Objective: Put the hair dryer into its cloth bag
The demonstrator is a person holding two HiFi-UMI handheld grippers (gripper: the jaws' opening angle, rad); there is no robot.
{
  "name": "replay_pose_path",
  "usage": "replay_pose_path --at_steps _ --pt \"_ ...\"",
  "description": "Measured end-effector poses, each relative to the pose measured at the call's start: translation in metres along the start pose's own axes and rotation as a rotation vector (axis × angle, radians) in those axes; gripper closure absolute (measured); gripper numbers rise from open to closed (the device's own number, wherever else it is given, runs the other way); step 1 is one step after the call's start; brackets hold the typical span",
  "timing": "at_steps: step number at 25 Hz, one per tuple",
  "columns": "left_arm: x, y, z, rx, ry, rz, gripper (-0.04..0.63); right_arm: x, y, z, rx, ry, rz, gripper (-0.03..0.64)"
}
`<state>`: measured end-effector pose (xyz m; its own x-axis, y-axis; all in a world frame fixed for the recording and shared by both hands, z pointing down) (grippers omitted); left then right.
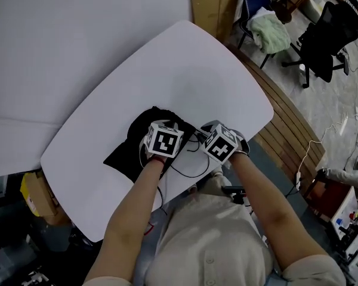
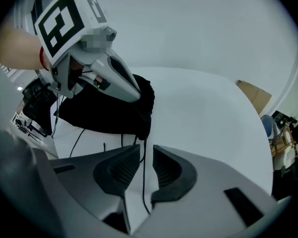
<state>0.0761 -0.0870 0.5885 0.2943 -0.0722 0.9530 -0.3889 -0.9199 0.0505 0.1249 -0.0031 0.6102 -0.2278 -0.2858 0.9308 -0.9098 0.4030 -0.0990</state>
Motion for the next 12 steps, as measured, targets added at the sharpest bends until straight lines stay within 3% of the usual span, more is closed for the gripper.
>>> replay_pose_path --at_steps 3,8,12 --pt "0.001 0.004 0.002 -0.012 -0.004 -0.004 0.563 -0.009 0.001 0.003 0.020 -0.027 0.016 0.525" --pt "-0.002 0.010 0.003 -0.016 -0.013 -0.017 0.563 -0.010 0.024 -0.006 0.157 -0.049 0.079 0.506" --pt "-0.003 0.012 0.001 -0.013 -0.021 -0.022 0.563 0.004 0.044 -0.009 0.269 0.006 0.102 0.529"
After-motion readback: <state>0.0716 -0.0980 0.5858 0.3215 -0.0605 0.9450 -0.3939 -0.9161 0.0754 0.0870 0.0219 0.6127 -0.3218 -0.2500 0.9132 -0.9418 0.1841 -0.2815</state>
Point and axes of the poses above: the fingertips, and each gripper's own axes: x forward along the fingers, y to its left, z out of its top, the point moved 1 cm from there along -x, backward along the fingers, and after that the axes turned 9 degrees about y, right-handed, at the moved point
